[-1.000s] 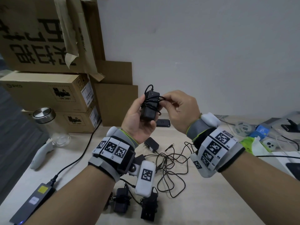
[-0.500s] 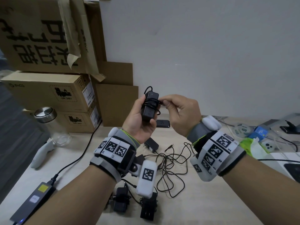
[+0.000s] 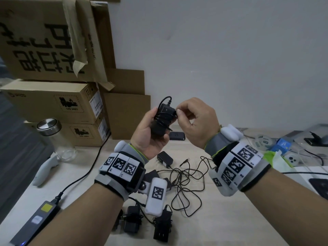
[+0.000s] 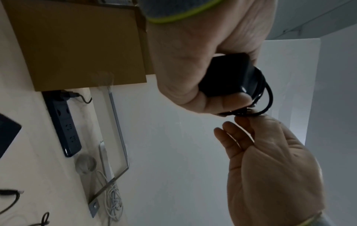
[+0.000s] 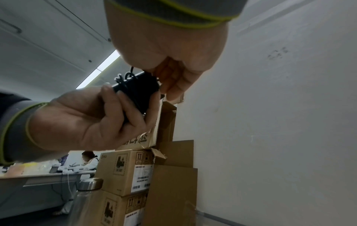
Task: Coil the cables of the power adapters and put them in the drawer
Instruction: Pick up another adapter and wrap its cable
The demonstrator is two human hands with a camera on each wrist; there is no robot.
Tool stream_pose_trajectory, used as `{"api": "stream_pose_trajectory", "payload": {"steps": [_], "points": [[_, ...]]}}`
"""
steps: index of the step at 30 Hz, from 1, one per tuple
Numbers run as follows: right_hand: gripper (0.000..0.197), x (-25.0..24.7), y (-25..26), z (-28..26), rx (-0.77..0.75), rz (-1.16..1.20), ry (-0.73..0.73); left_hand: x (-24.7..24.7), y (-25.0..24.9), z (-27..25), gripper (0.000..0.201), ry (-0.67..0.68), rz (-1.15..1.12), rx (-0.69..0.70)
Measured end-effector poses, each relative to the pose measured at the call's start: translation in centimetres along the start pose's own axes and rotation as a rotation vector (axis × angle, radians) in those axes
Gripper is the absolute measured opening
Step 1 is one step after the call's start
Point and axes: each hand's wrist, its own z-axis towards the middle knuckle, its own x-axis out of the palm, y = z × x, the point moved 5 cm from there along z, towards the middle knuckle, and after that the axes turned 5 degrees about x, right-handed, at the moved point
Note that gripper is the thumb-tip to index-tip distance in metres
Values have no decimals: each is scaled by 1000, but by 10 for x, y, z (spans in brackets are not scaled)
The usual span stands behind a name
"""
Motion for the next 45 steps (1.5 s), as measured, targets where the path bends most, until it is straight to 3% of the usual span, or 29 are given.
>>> {"api": "stream_pose_trajectory", "payload": {"steps": [5,10,19,24,28,37,42,45], "points": [[8,-2,6,-5,-45,16,-33,1,1,3,40,-41,-30,25],[5,-11,0,-1,131,124,-130,0,3,0,39,-34,-161,-24],[12,-7,20,-5,-55,20,-85,3,1,4,36,-116,-193,78],[8,-8,7,-9,200,142,52,0,1,8,37,-148,-133,78],[19,1,-7,-9,359,139,2,-11,4,12,43,-175,-11,98],[6,27,-29,-27,440,17,56,-30,20,18,26,-398,195,218],[7,48,-53,-53,614,61,129,-54,47,20,43,-358,266,150],[28,68,-67,-86,787,139,261,-76,66,14,43,-345,376,124]]}}
